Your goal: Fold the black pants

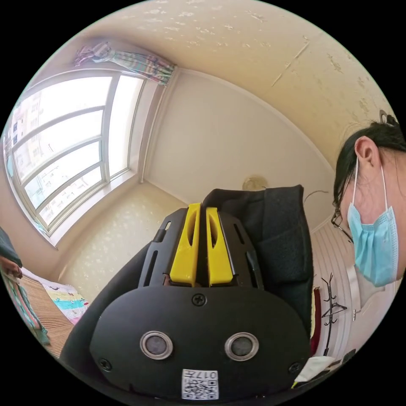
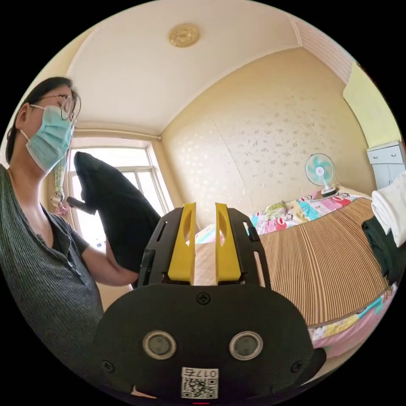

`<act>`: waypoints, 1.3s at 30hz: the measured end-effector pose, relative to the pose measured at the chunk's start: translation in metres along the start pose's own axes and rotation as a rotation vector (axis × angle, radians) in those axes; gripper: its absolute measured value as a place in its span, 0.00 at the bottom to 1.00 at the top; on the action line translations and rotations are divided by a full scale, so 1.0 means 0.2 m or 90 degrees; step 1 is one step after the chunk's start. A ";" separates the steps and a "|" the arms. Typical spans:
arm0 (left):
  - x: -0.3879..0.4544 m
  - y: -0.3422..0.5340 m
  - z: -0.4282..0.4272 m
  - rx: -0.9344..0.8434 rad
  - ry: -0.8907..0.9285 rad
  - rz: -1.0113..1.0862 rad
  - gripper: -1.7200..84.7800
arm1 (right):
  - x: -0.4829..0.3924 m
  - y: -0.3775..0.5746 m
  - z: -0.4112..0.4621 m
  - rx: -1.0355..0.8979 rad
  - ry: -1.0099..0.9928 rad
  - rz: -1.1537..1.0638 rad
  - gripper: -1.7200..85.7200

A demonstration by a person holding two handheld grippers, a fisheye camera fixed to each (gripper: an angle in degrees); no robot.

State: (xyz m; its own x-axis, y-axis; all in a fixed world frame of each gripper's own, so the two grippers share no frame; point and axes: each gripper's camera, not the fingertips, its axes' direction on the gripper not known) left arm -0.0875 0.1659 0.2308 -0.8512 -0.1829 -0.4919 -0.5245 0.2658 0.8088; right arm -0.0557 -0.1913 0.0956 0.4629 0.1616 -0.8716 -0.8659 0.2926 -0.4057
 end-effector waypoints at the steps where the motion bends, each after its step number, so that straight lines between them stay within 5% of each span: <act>1: 0.02 -0.02 0.03 -0.002 0.005 -0.012 0.02 | -0.03 0.03 0.00 -0.020 0.005 -0.001 0.11; 6: 0.17 -0.09 0.14 -0.042 0.016 -0.053 0.02 | -0.29 0.26 0.09 -0.160 0.082 0.000 0.20; 13: 0.40 -0.15 0.14 -0.064 0.103 -0.113 0.02 | -0.71 0.05 0.28 -0.094 0.109 -0.177 0.19; 16: 0.43 -0.23 0.13 -0.048 0.120 -0.128 0.02 | -0.78 -0.22 0.22 0.016 0.138 -0.210 0.09; 24: 0.52 -0.31 0.06 -0.029 0.105 0.023 0.03 | -0.80 -0.62 -0.31 0.412 0.126 -0.035 0.08; 30: 0.50 -0.05 0.10 -0.050 0.135 0.038 0.03 | -0.74 -0.53 -0.25 0.497 0.145 0.026 0.08; 33: 0.37 0.10 0.45 -0.118 0.185 0.016 0.03 | -0.51 -0.74 0.03 0.439 0.132 0.039 0.08; 37: 0.06 0.51 1.64 -0.371 0.105 -0.029 0.05 | -0.23 -1.37 0.79 0.331 0.198 -0.075 0.08; 39: -0.21 0.81 2.14 -0.520 0.045 -0.099 0.06 | 0.06 -1.85 1.42 0.129 0.268 -0.054 0.09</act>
State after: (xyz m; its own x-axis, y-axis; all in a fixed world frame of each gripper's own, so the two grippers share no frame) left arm -0.1444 0.6204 0.2439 -0.7526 -0.2267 -0.6182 -0.4354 -0.5329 0.7255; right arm 0.3247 -0.0304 0.3128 0.3769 -0.2552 -0.8904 -0.7542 0.4735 -0.4549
